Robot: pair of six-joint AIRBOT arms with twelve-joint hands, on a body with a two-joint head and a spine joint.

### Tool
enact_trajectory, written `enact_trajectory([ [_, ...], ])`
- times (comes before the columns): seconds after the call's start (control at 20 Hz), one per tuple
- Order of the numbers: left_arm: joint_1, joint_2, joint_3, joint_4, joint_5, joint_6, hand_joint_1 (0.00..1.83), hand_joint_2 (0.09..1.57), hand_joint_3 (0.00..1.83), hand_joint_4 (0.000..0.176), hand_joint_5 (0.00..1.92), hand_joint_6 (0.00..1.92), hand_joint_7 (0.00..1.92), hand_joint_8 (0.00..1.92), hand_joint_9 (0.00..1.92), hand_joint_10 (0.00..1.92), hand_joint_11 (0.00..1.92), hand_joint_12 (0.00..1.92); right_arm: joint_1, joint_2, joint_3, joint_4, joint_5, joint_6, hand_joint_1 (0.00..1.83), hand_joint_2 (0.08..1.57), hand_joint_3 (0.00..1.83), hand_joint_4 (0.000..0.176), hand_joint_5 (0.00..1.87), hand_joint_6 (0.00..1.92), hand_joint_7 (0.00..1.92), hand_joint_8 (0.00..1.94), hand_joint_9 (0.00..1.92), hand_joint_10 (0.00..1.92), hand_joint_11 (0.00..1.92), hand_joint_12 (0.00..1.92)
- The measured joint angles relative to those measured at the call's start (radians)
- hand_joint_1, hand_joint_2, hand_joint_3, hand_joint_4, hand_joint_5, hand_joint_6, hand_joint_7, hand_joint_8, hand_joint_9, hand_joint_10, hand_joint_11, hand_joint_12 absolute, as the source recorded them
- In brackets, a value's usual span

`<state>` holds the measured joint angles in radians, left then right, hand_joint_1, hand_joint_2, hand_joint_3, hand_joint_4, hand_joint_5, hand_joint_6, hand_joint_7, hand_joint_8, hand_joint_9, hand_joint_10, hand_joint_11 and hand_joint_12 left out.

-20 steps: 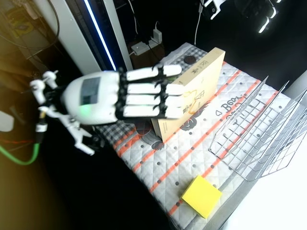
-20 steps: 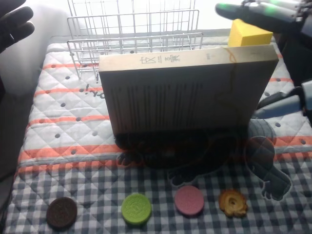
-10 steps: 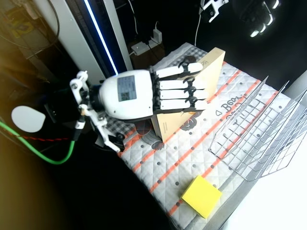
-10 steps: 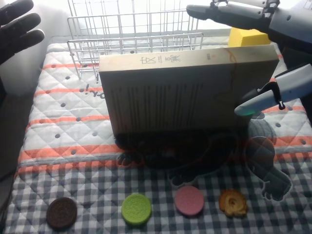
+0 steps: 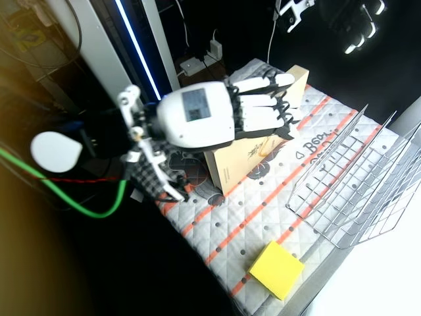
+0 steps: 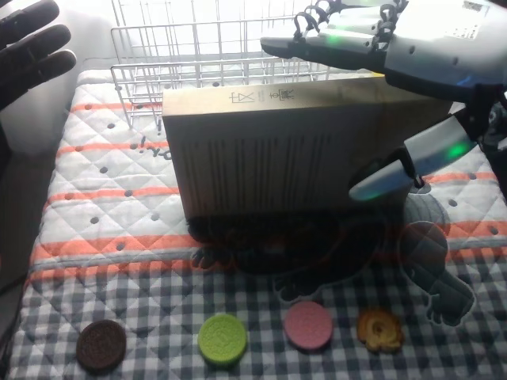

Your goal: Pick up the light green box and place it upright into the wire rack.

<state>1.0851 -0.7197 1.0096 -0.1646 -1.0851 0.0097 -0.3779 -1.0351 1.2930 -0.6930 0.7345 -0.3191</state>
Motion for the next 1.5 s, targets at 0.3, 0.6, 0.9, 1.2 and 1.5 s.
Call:
enact_trajectory([
  [0.3,-0.001,0.000,0.000,0.000,-0.001,0.000,0.75,0.90,0.01,0.097,0.54,0.00,0.35,0.00,0.41,0.01,0.20,0.77,-0.034,-0.039,0.064,0.000,-0.030,0.097,0.68,0.86,0.00,0.007,0.24,0.00,0.56,0.01,0.58,0.02,0.35,0.62],
  [0.6,-0.002,0.000,0.000,0.000,-0.005,0.000,0.76,0.93,0.01,0.062,0.57,0.01,0.35,0.00,0.41,0.00,0.19,0.76,-0.034,-0.040,0.056,0.001,-0.025,0.098,0.94,0.96,0.00,0.000,0.79,0.02,1.00,0.12,0.73,1.11,0.62,1.58],
  [0.9,-0.002,0.000,0.000,0.000,-0.006,0.000,0.76,0.92,0.00,0.057,0.59,0.01,0.37,0.01,0.43,0.01,0.21,0.76,-0.034,-0.040,0.055,0.008,-0.022,0.103,1.24,1.07,0.00,0.013,1.03,0.89,1.16,0.72,1.25,0.74,1.11,1.22],
  [1.2,-0.002,0.000,0.000,0.001,-0.006,0.000,0.75,0.92,0.00,0.084,0.57,0.00,0.38,0.00,0.42,0.00,0.19,0.75,0.015,-0.039,0.048,-0.006,-0.010,0.098,1.28,1.06,0.00,0.000,1.00,0.80,1.21,0.77,1.35,0.41,1.20,1.00],
  [1.5,-0.002,0.000,0.000,-0.002,-0.007,0.000,0.77,0.93,0.00,0.110,0.53,0.00,0.36,0.00,0.39,0.00,0.15,0.79,0.138,-0.013,0.055,0.001,0.018,0.098,1.28,1.05,0.00,0.000,0.99,0.86,1.29,0.55,1.48,0.04,1.19,0.85],
])
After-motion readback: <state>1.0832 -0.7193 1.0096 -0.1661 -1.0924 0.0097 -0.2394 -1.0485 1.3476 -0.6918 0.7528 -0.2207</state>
